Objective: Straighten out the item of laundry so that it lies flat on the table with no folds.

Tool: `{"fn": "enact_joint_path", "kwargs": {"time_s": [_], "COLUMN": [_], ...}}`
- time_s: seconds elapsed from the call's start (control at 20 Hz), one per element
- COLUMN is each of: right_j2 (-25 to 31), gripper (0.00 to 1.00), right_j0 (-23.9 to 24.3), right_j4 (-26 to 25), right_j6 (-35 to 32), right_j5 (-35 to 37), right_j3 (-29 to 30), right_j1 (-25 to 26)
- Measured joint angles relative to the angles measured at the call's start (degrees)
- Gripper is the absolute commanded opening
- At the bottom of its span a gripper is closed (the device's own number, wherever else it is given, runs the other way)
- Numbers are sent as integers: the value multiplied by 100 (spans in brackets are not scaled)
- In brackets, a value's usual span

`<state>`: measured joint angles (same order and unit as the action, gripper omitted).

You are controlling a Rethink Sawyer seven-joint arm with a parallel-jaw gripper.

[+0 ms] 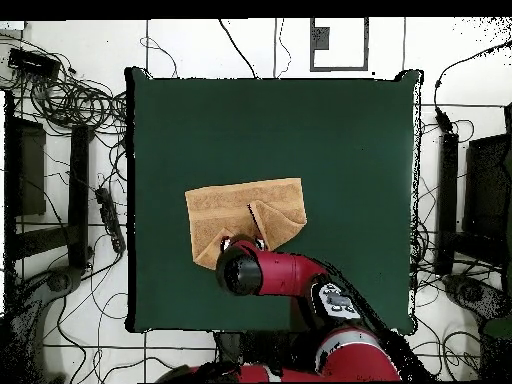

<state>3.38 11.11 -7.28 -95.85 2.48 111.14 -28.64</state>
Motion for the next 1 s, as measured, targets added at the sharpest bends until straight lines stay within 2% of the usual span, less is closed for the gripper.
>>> {"fn": "enact_joint_path", "kwargs": {"time_s": [0.35,0.65,1.0], "right_j2": [-101,-417,-534], "gripper": [100,100,100], "right_j0": [-119,-540,-794], "right_j4": [1,35,220], "right_j6": [0,-1,-1], "right_j5": [-162,-198,-197], "right_j3": [102,743,1282], "right_j1": [-51,-703,-1243]}}
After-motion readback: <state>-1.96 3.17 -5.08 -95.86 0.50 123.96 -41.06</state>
